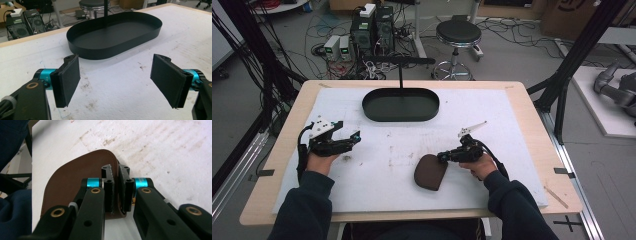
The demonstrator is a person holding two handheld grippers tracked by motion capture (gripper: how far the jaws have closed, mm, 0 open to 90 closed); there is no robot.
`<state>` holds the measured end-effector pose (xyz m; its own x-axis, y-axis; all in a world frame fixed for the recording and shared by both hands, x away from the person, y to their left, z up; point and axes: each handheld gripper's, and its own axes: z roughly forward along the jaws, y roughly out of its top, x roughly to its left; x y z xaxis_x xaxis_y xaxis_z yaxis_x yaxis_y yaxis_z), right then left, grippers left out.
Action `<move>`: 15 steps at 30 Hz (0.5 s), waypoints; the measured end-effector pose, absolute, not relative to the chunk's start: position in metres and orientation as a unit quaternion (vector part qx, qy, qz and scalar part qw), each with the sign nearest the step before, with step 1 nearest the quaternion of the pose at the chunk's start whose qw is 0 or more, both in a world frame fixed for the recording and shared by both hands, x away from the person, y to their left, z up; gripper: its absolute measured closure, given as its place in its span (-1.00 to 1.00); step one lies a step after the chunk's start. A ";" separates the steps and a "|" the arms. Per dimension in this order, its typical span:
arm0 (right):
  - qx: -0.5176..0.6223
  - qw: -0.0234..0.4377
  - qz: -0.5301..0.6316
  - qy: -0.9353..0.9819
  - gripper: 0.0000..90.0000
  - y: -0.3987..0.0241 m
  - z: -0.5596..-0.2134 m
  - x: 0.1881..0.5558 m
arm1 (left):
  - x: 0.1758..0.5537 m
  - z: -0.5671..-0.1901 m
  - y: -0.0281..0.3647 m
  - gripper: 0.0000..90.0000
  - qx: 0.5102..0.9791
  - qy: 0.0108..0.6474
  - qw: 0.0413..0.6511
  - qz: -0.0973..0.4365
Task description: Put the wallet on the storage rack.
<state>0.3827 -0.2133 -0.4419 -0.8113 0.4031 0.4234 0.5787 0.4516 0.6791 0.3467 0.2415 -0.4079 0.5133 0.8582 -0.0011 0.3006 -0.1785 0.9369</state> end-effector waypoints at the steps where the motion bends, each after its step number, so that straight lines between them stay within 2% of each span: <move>1: -0.289 0.098 -0.434 -0.848 0.91 -0.213 -0.440 0.383 | 0.347 -0.408 0.241 -0.47 0.715 0.405 0.496 0.281; 5: -0.277 0.080 -0.433 -0.854 0.92 -0.210 -0.431 0.388 | 0.347 -0.408 0.241 -0.47 0.715 0.405 0.496 0.280; 10: -0.229 0.020 -0.400 -0.887 0.92 -0.203 -0.403 0.414 | 0.347 -0.408 0.242 -0.47 0.714 0.406 0.496 0.281; 15: -0.225 0.004 -0.385 -0.895 0.92 -0.199 -0.395 0.435 | 0.347 -0.409 0.243 -0.47 0.713 0.409 0.496 0.279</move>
<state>0.4352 -0.1994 -0.3955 -0.8990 0.3994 0.1799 0.4051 0.6018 0.6882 0.3469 0.2427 -0.4094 0.5100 0.8601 -0.0074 0.3061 -0.1734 0.9361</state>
